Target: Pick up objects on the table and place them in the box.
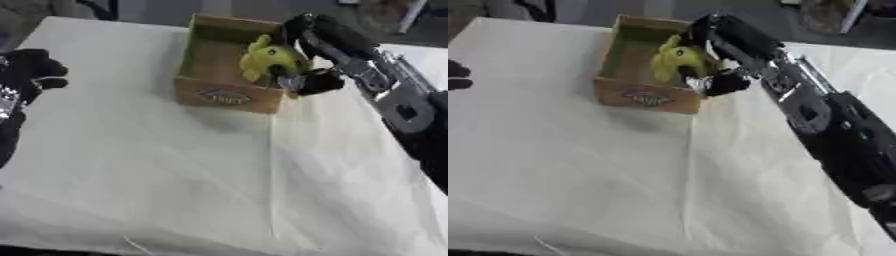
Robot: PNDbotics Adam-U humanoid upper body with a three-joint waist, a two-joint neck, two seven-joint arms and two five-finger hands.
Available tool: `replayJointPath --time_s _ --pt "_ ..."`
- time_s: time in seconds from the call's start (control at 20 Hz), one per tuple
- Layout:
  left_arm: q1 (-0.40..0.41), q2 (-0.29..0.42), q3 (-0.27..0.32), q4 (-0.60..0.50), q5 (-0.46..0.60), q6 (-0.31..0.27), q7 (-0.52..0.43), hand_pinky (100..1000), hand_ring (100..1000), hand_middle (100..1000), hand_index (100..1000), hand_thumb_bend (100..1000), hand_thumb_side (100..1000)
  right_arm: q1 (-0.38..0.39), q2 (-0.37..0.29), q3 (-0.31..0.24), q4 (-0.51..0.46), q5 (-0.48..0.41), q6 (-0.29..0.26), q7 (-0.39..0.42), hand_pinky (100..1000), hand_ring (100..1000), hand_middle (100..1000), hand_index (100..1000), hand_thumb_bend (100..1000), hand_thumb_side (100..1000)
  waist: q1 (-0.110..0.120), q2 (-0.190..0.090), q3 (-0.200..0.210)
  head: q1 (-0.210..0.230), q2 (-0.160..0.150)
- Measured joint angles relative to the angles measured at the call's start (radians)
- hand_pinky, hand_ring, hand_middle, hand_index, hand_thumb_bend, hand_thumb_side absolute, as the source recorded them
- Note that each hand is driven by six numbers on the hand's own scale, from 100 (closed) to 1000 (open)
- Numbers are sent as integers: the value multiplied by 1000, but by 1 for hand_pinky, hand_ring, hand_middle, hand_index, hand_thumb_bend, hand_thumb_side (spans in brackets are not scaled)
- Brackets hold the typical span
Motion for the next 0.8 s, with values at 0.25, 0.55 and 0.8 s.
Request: replayJointPath --time_s 0.25,0.55,0.8 --pt "-41 -2 -36 -15 16 7 -36 767 747 648 772 315 591 -36 -6 -34 130 5 25 -50 241 491 442 628 100 234 -14 17 62 -63 -33" --pt "-65 -8 -60 -29 20 9 -61 766 747 648 772 316 588 -74 -4 -57 313 26 31 -94 302 534 467 649 100 233 -16 30 105 -112 -59" --pt "-73 -9 -68 -36 23 10 -70 766 747 648 772 317 586 -106 14 -76 452 55 20 -131 456 648 559 710 100 244 -20 36 131 -139 -63"
